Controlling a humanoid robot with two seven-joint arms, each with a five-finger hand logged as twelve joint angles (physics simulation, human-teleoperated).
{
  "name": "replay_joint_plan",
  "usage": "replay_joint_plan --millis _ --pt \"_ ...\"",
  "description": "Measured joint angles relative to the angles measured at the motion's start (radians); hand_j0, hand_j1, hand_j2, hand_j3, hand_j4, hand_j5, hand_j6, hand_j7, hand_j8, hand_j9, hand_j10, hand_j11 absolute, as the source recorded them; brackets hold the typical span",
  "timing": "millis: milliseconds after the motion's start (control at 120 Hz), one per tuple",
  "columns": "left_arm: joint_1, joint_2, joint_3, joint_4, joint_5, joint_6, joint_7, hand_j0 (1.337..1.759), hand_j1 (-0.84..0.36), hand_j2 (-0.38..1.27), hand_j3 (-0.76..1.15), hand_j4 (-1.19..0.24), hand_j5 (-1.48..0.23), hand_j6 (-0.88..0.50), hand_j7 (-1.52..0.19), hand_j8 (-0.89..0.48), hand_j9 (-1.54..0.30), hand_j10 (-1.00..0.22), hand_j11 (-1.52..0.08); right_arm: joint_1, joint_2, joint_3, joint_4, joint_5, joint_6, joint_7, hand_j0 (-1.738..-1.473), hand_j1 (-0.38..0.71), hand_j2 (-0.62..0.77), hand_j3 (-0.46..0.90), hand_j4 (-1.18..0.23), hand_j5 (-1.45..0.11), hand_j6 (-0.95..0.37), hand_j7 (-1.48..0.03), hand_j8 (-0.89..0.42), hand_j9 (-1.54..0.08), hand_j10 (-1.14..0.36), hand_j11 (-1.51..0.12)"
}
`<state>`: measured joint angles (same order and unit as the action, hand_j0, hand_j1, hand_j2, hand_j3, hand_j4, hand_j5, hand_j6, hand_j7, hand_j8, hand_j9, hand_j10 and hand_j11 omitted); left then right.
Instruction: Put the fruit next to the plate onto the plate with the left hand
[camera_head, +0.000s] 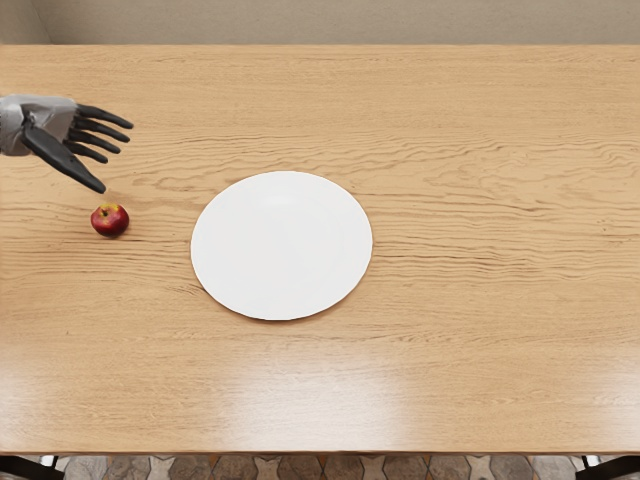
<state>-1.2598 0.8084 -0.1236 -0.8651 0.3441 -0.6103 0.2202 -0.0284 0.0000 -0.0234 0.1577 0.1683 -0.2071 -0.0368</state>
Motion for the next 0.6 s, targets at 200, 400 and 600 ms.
replay_joint_plan --millis 200,400,600 --pt "-0.013 0.129 0.002 -0.271 0.105 -0.001 0.099 1.658 0.05 0.05 0.0 -0.25 -0.32 -0.25 -0.32 -0.25 -0.32 -0.25 -0.32 0.0 0.0 0.001 -0.001 0.0 0.0 0.0 -1.658 -0.31 -0.01 0.0 -0.04 -0.05 -0.04 -0.05 -0.04 -0.05 -0.04 -0.05" --pt "-0.014 0.129 0.001 -0.507 0.362 0.192 0.224 1.658 0.05 0.05 0.0 -0.25 -0.32 -0.25 -0.32 -0.25 -0.32 -0.25 -0.32 0.001 0.0 0.002 -0.002 0.0 0.0 0.0 -1.658 -0.31 -0.01 0.0 -0.04 -0.05 -0.04 -0.05 -0.04 -0.05 -0.04 -0.05" --pt "-0.011 0.025 0.053 -0.517 0.556 0.478 0.345 1.658 0.05 0.05 0.0 -0.25 -0.32 -0.25 -0.32 -0.25 -0.32 -0.25 -0.32 0.002 0.0 0.002 -0.003 0.0 0.0 0.0 -1.658 -0.31 -0.01 0.0 -0.04 -0.05 -0.04 -0.05 -0.04 -0.05 -0.04 -0.05"
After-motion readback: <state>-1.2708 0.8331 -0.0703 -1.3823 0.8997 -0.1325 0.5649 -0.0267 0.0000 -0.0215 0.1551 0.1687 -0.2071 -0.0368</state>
